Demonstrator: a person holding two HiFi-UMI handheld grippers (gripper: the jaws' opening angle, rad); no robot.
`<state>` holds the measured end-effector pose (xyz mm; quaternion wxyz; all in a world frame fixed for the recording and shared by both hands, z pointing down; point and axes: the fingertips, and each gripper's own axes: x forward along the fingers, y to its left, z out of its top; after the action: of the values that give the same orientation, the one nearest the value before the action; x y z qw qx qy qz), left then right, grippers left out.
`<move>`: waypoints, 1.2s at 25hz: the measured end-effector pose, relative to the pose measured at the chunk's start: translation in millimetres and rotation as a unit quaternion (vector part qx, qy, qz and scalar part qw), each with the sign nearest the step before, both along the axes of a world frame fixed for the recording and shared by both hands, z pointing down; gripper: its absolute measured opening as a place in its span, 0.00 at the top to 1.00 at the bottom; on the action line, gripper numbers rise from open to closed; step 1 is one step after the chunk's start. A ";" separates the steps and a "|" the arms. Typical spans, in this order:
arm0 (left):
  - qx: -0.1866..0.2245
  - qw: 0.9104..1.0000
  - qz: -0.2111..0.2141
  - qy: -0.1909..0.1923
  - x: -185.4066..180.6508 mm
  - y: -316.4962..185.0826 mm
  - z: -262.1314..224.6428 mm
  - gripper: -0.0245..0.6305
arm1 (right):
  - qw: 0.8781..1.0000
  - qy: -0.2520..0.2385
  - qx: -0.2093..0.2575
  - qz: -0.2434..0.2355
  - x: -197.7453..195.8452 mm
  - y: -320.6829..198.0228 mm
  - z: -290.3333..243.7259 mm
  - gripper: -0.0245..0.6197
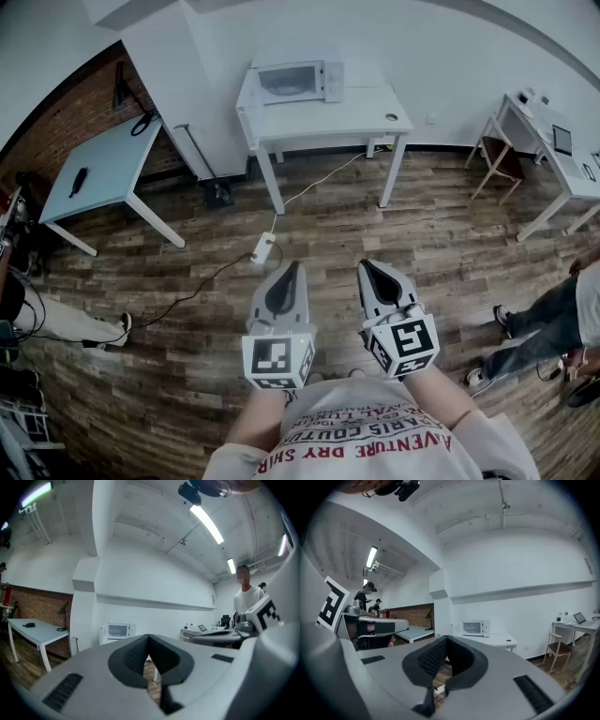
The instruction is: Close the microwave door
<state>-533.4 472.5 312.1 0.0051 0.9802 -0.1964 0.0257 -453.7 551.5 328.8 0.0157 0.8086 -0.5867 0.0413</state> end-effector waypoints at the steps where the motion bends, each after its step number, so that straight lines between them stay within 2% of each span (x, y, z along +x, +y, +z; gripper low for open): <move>1: -0.003 1.000 -0.001 0.004 -2.5 -4.8 -0.6 0.96 | 1.000 0.001 0.000 -0.002 -2.3 -4.2 0.4 0.94; 10: -0.010 1.000 -0.003 0.004 -18.9 -39.7 3.8 0.96 | 1.000 -0.004 0.002 0.009 -12.7 -32.4 5.1 0.94; 15: -0.002 1.000 0.005 0.001 -27.6 -54.0 4.8 0.96 | 0.999 -0.021 0.019 0.018 -21.0 -45.4 5.1 0.94; 23: -0.002 1.000 0.003 0.004 -44.3 -80.3 22.7 0.96 | 0.999 -0.027 0.007 0.032 -27.8 -64.2 23.3 0.94; 27: 0.022 1.000 0.004 -0.005 -38.9 -94.0 28.8 0.96 | 0.999 -0.036 0.006 0.027 -22.3 -78.3 31.9 0.94; 30: 0.014 1.000 0.006 -0.018 -22.5 -105.8 38.4 0.96 | 0.999 -0.035 0.001 0.019 -7.9 -93.7 36.8 0.94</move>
<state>-555.9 366.6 350.5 -0.0122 0.9807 -0.1910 0.0405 -461.6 457.8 365.6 -0.0070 0.8177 -0.5714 0.0692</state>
